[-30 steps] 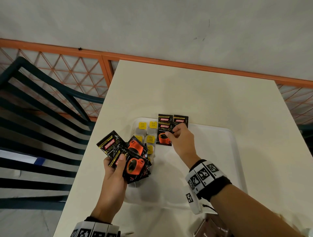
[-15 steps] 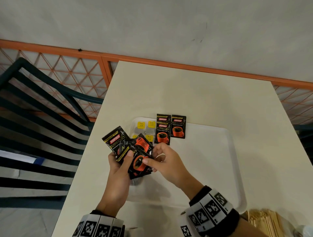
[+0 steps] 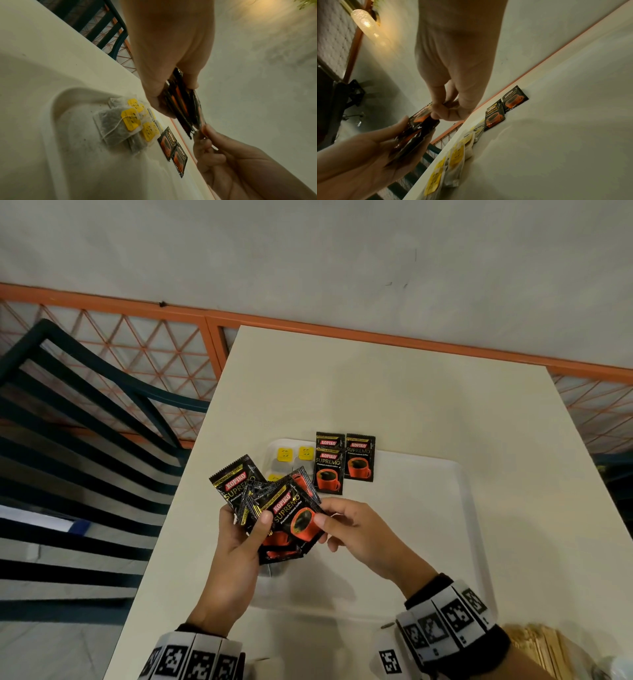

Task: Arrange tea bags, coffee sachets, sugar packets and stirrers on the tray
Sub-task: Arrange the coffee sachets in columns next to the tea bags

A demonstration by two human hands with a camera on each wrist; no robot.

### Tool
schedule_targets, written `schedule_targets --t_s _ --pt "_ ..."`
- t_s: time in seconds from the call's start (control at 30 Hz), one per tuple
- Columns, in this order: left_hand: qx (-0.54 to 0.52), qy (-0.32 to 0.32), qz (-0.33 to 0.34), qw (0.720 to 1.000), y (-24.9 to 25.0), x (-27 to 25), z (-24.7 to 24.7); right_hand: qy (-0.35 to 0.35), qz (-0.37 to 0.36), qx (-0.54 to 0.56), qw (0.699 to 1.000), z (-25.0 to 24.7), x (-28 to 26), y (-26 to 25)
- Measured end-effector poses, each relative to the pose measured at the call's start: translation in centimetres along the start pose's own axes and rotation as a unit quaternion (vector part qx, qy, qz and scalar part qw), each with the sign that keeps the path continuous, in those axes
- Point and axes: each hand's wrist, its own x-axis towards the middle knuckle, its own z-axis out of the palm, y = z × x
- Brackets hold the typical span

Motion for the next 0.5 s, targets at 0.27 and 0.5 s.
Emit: schedule_targets --t_s 0.27,0.5 --pt "-0.050 0.053 -0.009 0.997 -0.3 0.1 -0.2 0.040 0.021 0.159 0.986 -1.9 -0.2 0.6" --pt "-0.034 0.071 -0.014 0.997 0.3 0.0 -0.2 0.289 0.093 0.139 0.943 -4.6 2.0 2.9"
